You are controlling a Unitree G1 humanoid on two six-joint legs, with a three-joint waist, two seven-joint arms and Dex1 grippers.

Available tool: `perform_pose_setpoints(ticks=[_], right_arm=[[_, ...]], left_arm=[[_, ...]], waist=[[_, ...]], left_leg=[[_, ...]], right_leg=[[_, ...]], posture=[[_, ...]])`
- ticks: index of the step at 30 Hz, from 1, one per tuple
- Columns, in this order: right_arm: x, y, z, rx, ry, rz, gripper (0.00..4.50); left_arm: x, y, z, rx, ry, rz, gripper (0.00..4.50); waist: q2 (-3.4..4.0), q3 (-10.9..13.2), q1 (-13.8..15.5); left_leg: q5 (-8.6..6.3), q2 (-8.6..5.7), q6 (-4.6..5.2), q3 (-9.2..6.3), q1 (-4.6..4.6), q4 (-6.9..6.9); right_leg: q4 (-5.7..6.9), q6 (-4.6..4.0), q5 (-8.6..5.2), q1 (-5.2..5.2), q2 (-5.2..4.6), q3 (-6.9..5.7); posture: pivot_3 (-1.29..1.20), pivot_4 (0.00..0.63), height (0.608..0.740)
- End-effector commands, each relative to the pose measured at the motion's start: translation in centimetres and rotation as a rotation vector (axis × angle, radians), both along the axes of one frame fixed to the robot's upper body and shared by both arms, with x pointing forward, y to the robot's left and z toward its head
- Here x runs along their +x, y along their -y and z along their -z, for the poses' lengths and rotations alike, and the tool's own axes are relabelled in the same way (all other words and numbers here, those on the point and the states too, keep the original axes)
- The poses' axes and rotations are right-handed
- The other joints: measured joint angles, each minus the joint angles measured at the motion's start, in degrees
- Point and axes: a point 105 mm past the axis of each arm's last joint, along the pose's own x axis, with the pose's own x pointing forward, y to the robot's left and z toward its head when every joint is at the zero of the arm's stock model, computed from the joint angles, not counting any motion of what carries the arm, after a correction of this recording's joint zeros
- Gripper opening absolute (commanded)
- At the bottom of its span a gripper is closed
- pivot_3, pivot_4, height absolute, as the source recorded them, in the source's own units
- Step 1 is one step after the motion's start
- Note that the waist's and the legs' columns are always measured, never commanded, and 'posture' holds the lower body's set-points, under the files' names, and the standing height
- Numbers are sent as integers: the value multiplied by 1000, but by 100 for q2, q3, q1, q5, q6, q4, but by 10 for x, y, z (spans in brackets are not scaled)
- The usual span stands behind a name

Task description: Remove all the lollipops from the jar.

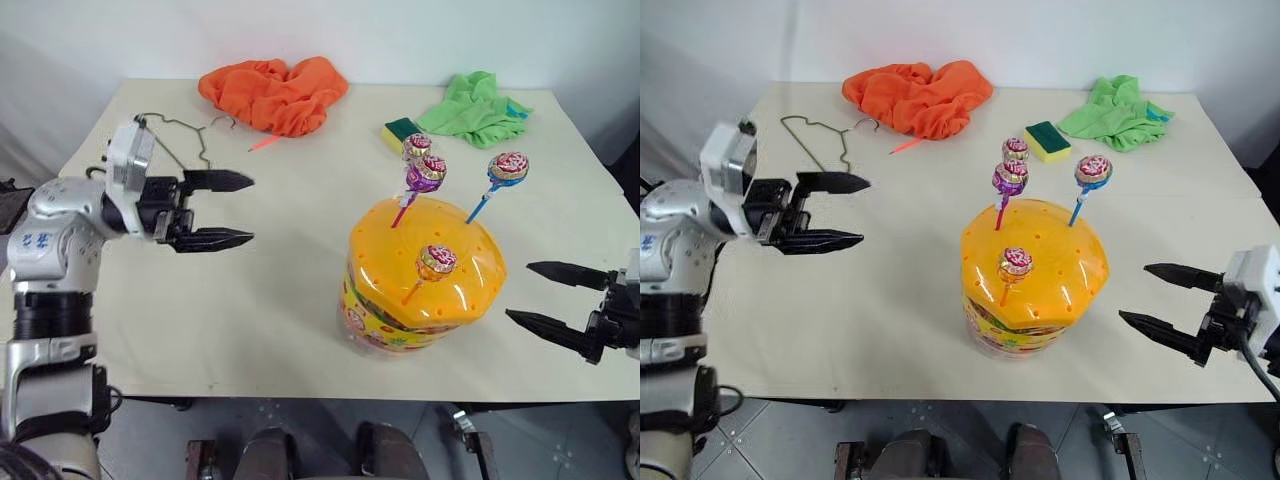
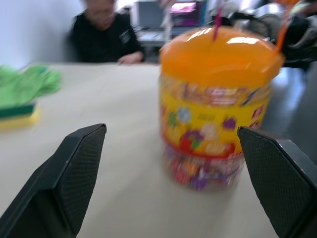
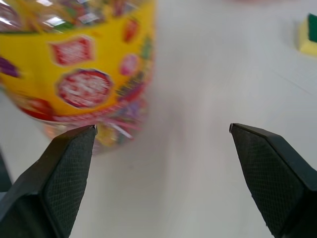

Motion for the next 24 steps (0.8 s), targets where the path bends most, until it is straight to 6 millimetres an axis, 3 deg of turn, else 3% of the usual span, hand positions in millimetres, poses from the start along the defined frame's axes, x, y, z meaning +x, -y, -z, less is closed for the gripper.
perform_pose_setpoints(ticks=[1,5,11,24], right_arm=[[-18,-9,-33,48,118,-18,4492],[-41,-31,-46,67,156,-80,4492],[-56,-56,-52,123,177,-90,4492],[-57,-52,-50,135,224,55,4492]], left_arm=[[-9,32,-19,-7,77,194,4500],[-9,66,-22,-10,86,336,4500],[-17,96,-30,-47,74,490,4500],[-42,116,-22,29,-24,684,4500]], waist=[[-3,2,27],[-6,4,52],[-10,6,30],[-12,7,25]], left_leg=[[0,0,0,-3,-3,1],[0,-1,0,-28,-28,24],[0,-2,1,-33,-29,24],[-1,-3,2,-38,-31,27]], right_leg=[[-1,0,0,0,0,-3],[-3,1,1,-1,0,-17],[-1,1,1,0,0,-19],[-1,1,1,0,-1,-17]], posture=[[0,150,740],[0,150,740],[0,150,740],[0,150,740]])
